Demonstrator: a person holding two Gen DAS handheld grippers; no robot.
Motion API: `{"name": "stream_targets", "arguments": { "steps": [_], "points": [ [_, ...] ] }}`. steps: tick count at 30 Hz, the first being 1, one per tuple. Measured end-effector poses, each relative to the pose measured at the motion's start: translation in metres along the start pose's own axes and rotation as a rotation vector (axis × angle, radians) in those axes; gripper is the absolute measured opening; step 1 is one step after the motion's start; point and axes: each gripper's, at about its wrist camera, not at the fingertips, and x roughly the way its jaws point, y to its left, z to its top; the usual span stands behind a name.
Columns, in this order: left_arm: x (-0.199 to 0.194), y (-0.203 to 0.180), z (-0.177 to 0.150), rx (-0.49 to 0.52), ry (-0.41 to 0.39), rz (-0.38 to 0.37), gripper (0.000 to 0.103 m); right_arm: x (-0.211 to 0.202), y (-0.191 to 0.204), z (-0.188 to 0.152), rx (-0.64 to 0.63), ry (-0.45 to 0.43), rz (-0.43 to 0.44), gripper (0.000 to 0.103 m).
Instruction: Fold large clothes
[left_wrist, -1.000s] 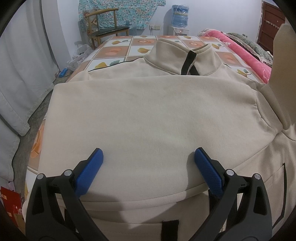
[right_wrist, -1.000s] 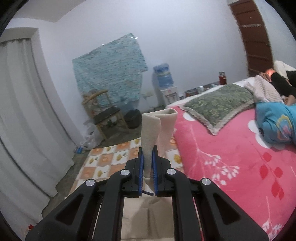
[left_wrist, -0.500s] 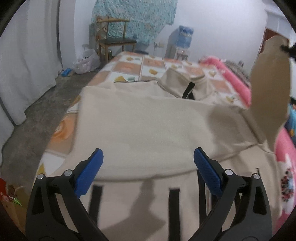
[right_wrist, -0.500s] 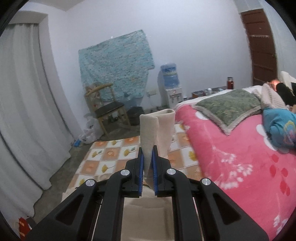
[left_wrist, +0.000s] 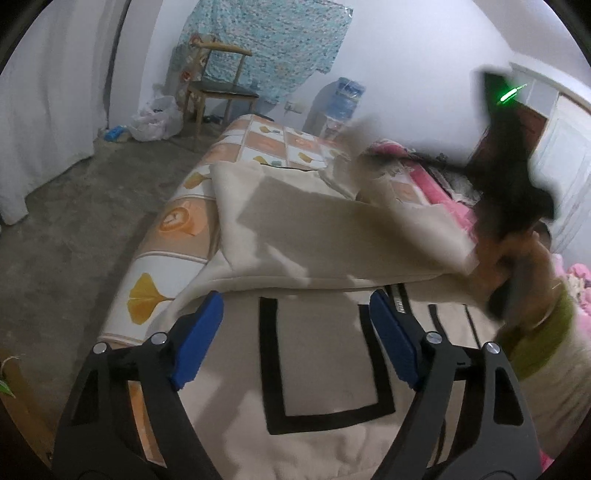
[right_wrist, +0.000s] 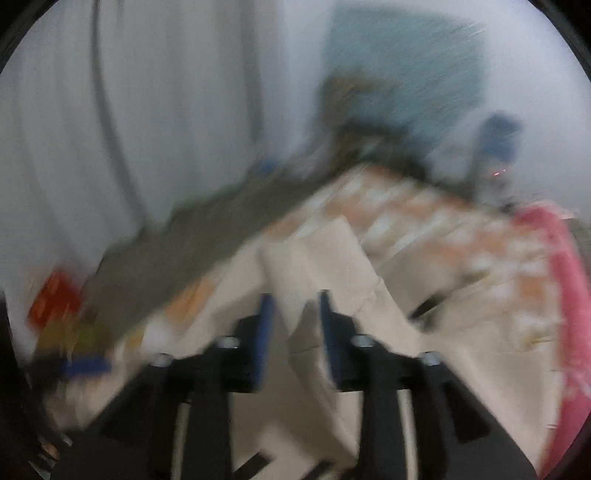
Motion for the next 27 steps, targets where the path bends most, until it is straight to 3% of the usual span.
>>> {"name": "stream_targets", "arguments": {
  "steps": [2,4,7,10,11,14,15,18,21,23,25,26,27],
  "points": [
    [0.004,0.001,0.003,-0.013,0.009,-0.021,0.074,0.016,0.007,-0.018,-0.051,0.073,0.017,0.039],
    [0.013,0.000,0.011,-0.022,0.026,-0.031,0.071,0.004,-0.008,-0.030,-0.027,0.065,0.026,0.044],
    [0.029,-0.006,0.025,-0.005,0.038,-0.036,0.066,-0.038,-0.061,-0.042,0.125,0.011,0.070,0.061],
    [0.058,-0.010,0.047,-0.006,0.069,-0.030,0.065,-0.080,-0.121,-0.062,0.257,-0.033,0.021,0.062],
    [0.074,-0.011,0.057,-0.006,0.083,0.004,0.063,-0.093,-0.140,-0.072,0.295,-0.044,-0.015,0.062],
    [0.113,-0.007,0.077,0.013,0.137,0.105,0.056,-0.115,-0.196,-0.101,0.415,-0.048,-0.129,0.062],
    [0.136,-0.004,0.085,0.024,0.191,0.151,0.054,-0.118,-0.217,-0.111,0.474,-0.039,-0.159,0.062],
    [0.173,0.005,0.092,0.051,0.274,0.217,0.041,-0.114,-0.265,-0.134,0.631,-0.004,-0.173,0.062],
    [0.183,-0.001,0.094,0.109,0.261,0.245,0.040,-0.098,-0.294,-0.149,0.703,0.047,-0.168,0.058],
    [0.185,-0.005,0.093,0.126,0.258,0.245,0.024,-0.082,-0.300,-0.150,0.711,0.077,-0.163,0.054],
    [0.183,-0.008,0.091,0.148,0.250,0.257,0.021,-0.064,-0.306,-0.150,0.698,0.112,-0.160,0.051],
    [0.183,-0.011,0.089,0.172,0.243,0.270,0.010,-0.057,-0.308,-0.150,0.685,0.128,-0.177,0.044],
    [0.183,-0.015,0.087,0.211,0.231,0.280,0.008,-0.049,-0.309,-0.148,0.666,0.142,-0.200,0.038]
  ]
}}
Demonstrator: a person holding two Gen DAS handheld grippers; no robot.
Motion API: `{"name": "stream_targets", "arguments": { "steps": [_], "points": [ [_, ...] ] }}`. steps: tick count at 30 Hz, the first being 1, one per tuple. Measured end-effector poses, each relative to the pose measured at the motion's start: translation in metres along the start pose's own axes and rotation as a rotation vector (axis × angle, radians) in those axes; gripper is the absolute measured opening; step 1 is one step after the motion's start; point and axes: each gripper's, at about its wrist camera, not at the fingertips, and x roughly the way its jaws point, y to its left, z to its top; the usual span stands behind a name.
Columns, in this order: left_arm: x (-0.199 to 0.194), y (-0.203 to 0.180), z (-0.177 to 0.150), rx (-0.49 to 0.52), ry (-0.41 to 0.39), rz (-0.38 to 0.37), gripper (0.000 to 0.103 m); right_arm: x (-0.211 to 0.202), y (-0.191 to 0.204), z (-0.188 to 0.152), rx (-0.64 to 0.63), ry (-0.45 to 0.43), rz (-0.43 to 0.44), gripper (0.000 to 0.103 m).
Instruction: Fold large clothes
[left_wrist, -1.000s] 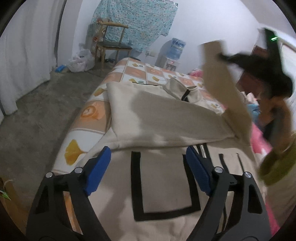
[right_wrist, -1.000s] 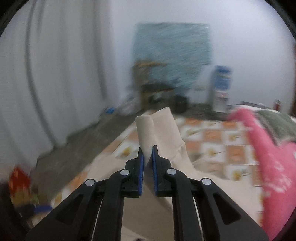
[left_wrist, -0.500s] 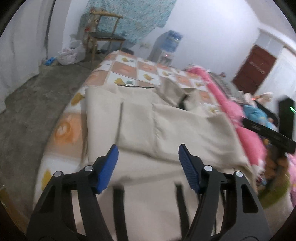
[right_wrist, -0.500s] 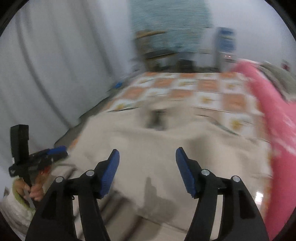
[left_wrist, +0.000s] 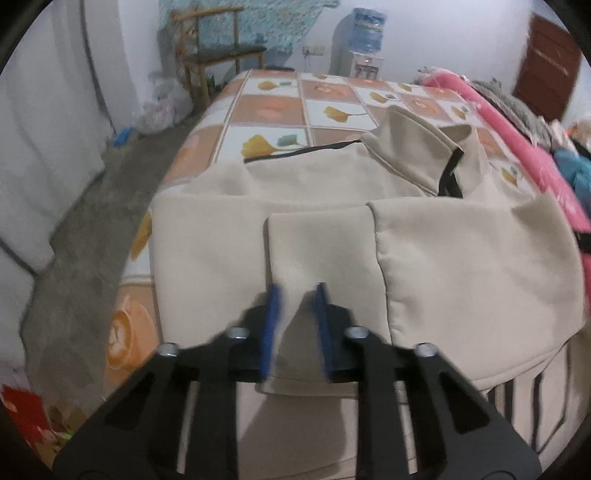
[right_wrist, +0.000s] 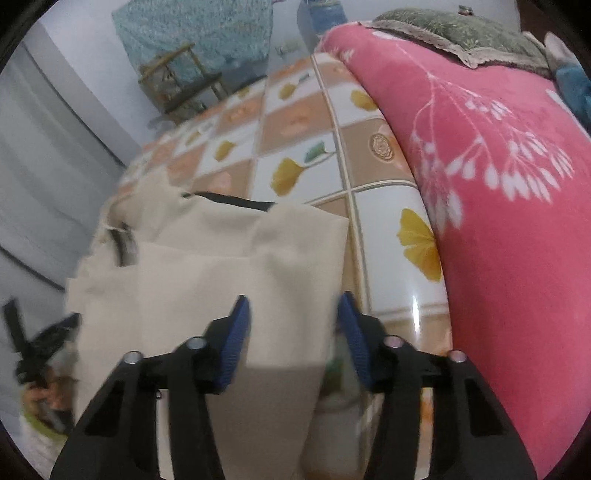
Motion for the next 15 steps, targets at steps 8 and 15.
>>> {"name": "stream_targets", "arguments": {
  "steps": [8,15],
  "points": [
    [-0.075,0.011,-0.003,-0.047,-0.175,-0.023,0.006,-0.004,-0.003,0.002,-0.027,-0.060,-0.021,0.006],
    [-0.043,0.033,-0.026,-0.098,-0.091,-0.004,0.006,0.000,-0.005,0.004,-0.009,-0.086,-0.019,0.006]
  ]
}}
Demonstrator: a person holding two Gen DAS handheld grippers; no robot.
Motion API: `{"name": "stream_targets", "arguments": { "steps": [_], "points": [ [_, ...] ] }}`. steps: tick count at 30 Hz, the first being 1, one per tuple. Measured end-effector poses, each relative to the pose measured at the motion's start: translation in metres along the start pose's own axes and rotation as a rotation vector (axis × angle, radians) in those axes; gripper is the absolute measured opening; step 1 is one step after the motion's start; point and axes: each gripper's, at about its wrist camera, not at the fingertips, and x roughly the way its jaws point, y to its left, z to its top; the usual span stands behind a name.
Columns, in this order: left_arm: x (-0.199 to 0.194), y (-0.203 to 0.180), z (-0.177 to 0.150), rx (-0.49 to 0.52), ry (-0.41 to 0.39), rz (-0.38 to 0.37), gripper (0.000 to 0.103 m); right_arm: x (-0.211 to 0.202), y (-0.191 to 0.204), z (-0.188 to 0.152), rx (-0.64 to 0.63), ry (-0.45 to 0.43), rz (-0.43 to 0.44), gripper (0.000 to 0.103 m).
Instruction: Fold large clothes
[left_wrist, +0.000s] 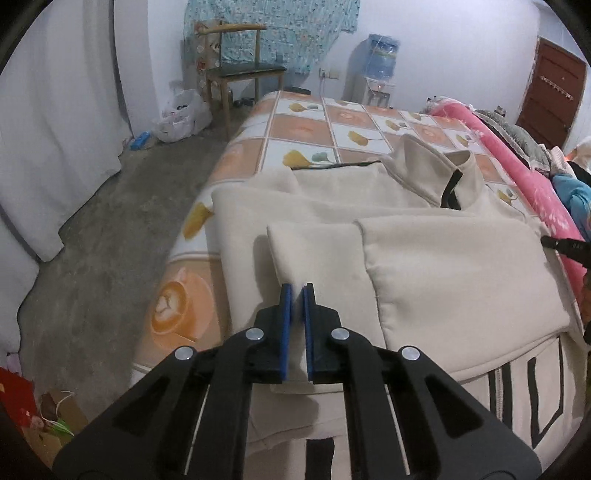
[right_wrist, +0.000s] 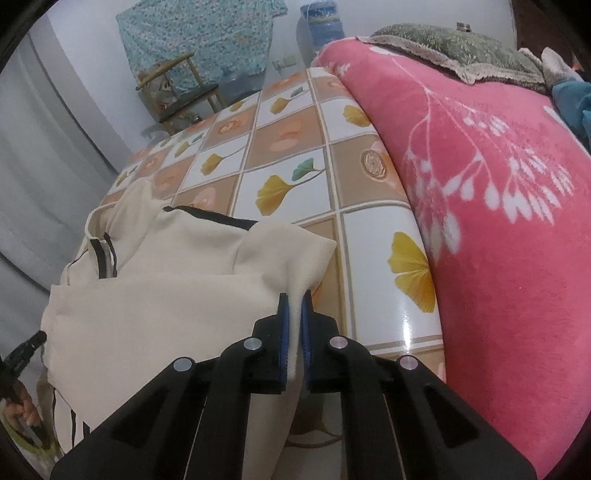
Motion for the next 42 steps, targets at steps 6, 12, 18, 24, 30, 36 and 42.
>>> {"name": "stream_targets", "arguments": {
  "steps": [6,12,18,24,30,36,42],
  "points": [
    [0.003,-0.005,0.003,0.018,0.003,0.038,0.007,0.006,0.005,0.000,-0.028,-0.001,-0.044,0.006],
    [-0.015,0.002,-0.005,-0.007,-0.059,0.072,0.022,-0.022,0.015,-0.004,-0.081,-0.037,-0.118,0.017],
    [-0.061,-0.009,-0.025,0.005,-0.092,0.028,0.064,-0.093,0.056,-0.049,-0.235,-0.077,-0.072,0.059],
    [-0.090,-0.033,-0.078,0.021,-0.025,-0.024,0.084,-0.132,0.096,-0.148,-0.319,-0.001,-0.023,0.081],
    [-0.109,-0.052,-0.137,0.034,0.041,-0.042,0.086,-0.134,0.132,-0.243,-0.354,0.115,-0.093,0.083],
    [-0.108,-0.062,-0.179,0.080,0.099,-0.024,0.089,-0.128,0.143,-0.290,-0.355,0.114,-0.198,0.096],
    [-0.126,-0.056,-0.206,0.062,0.088,0.006,0.089,-0.138,0.146,-0.306,-0.349,0.035,-0.252,0.096]
  ]
}}
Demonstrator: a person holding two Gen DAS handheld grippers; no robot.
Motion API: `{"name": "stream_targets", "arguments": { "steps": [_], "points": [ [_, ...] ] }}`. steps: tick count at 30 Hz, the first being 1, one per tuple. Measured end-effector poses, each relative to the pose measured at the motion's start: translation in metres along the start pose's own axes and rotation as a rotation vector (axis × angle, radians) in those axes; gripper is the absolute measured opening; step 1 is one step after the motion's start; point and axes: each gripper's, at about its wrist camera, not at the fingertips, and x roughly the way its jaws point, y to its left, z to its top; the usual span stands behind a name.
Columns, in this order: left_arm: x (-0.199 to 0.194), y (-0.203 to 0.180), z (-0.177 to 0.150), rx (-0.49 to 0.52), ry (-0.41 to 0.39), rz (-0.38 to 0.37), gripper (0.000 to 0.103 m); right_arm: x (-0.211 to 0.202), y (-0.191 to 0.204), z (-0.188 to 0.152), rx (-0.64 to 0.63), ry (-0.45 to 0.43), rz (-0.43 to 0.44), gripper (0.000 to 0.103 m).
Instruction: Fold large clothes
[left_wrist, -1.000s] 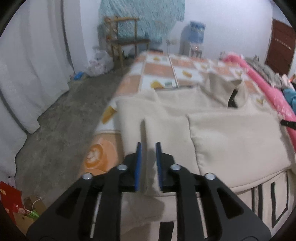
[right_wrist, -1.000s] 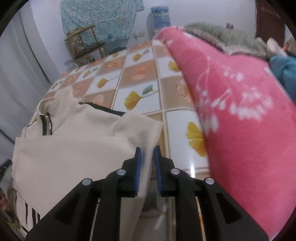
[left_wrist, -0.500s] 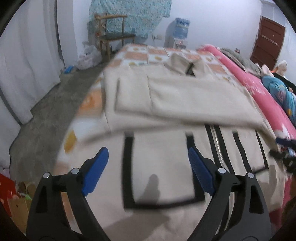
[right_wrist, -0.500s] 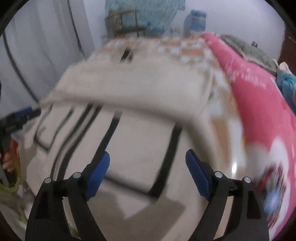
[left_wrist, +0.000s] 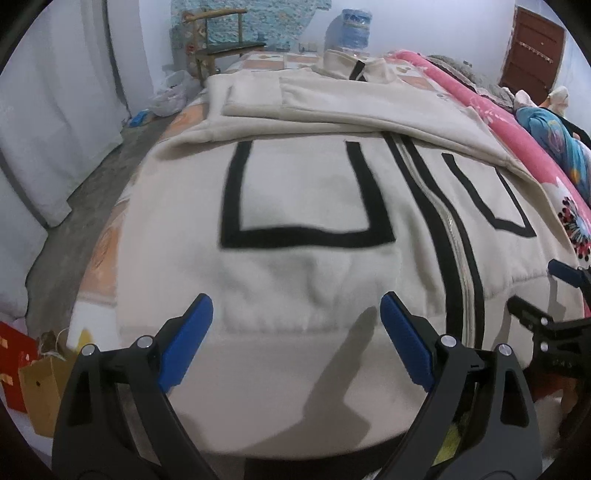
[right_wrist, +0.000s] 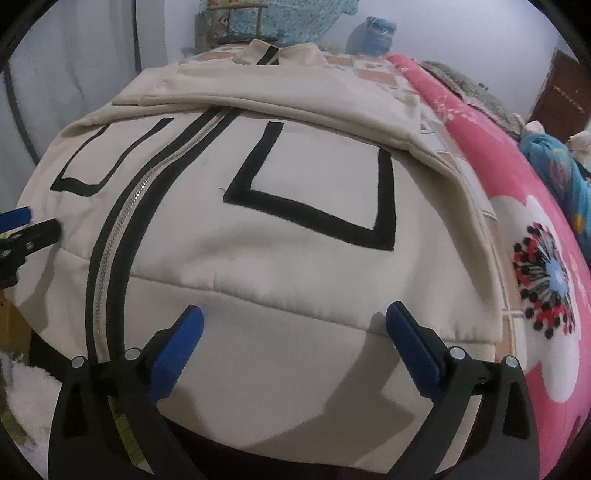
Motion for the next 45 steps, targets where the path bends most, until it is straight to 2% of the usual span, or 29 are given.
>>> {"name": "stream_targets", "arguments": {
  "steps": [4,9,14,17,25,30,33,35,39,45],
  "points": [
    [-0.015,0.014,-0.027,-0.009,-0.008,0.022,0.089,-0.002,0.000,-0.011,0.019,-0.019,0.007,0.096],
    [-0.030,0.041,-0.058,-0.089,-0.017,0.039,0.088,0.000,-0.003,-0.018,0.030,-0.049,0.030,0.096],
    [-0.034,0.068,-0.075,-0.203,-0.029,-0.001,0.088,0.001,0.001,-0.022,0.030,-0.059,0.015,0.097],
    [-0.032,0.077,-0.075,-0.237,-0.036,-0.015,0.086,0.001,0.000,-0.022,0.033,-0.061,0.018,0.097],
    [-0.014,0.088,-0.075,-0.279,0.004,-0.111,0.076,0.001,0.001,-0.022,0.041,-0.064,0.015,0.097],
    [0.001,0.104,-0.077,-0.382,0.014,-0.211,0.073,0.001,0.000,-0.022,0.039,-0.065,0.016,0.097],
    [0.008,0.111,-0.075,-0.432,0.001,-0.250,0.072,0.001,0.000,-0.022,0.040,-0.066,0.016,0.097],
    [0.011,0.113,-0.073,-0.450,-0.003,-0.256,0.066,0.001,0.000,-0.022,0.040,-0.066,0.014,0.097],
    [0.005,0.101,-0.068,-0.390,-0.008,-0.217,0.056,0.001,0.001,-0.022,0.040,-0.068,0.013,0.097],
    [-0.011,0.065,-0.060,-0.160,-0.016,-0.020,0.042,0.001,0.000,-0.022,0.034,-0.068,0.018,0.097]
  ]
}}
